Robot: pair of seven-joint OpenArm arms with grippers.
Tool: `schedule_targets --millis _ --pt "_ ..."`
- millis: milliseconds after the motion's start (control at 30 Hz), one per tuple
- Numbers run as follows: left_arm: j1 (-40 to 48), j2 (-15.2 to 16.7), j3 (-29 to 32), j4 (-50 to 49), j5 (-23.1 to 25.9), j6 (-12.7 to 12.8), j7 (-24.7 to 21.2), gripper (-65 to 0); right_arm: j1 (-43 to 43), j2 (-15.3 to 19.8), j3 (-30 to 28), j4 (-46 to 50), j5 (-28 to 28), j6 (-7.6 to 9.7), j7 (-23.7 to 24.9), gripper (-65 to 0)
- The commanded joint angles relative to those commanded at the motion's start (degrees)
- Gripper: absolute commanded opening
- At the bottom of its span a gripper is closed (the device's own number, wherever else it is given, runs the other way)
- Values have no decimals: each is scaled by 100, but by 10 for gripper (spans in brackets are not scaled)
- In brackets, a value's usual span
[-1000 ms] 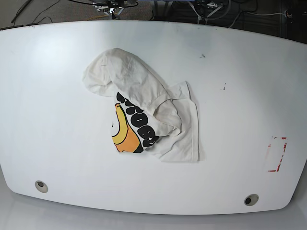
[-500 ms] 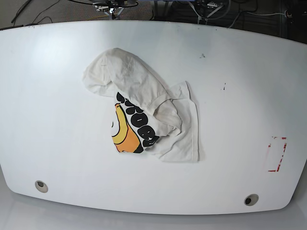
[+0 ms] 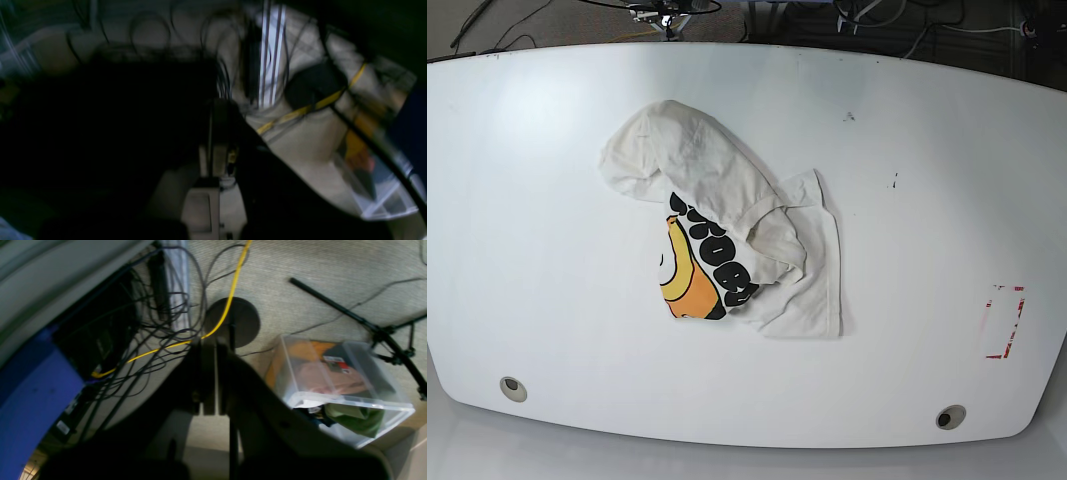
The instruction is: Layout the t-shirt on the table in an organized manner, then fold the t-shirt properly
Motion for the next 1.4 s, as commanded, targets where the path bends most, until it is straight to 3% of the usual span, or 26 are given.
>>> schedule_targets --millis 233,633,967,1033,1233,1400 --pt "290 0 9 554 -9 -9 0 -650 -62 0 0 9 0 0 0 -646" --pt "290 0 0 580 -18 -9 0 -647 -281 0 -18 264 -9 0 26 -645" --pt "325 0 9 598 0 -18 -26 -518 -1134 -149 -9 1591 -9 -9 114 -642" --pt "369 0 9 598 0 -18 -132 -518 -1284 -149 0 1793 0 -9 114 -626" --pt "615 -9 9 598 0 -167 -554 -516 -1749 -316 0 2418 0 -9 229 -494" --pt "835 -26 9 598 -18 -167 -826 -516 -2119 -343 -18 2875 0 -9 273 -474"
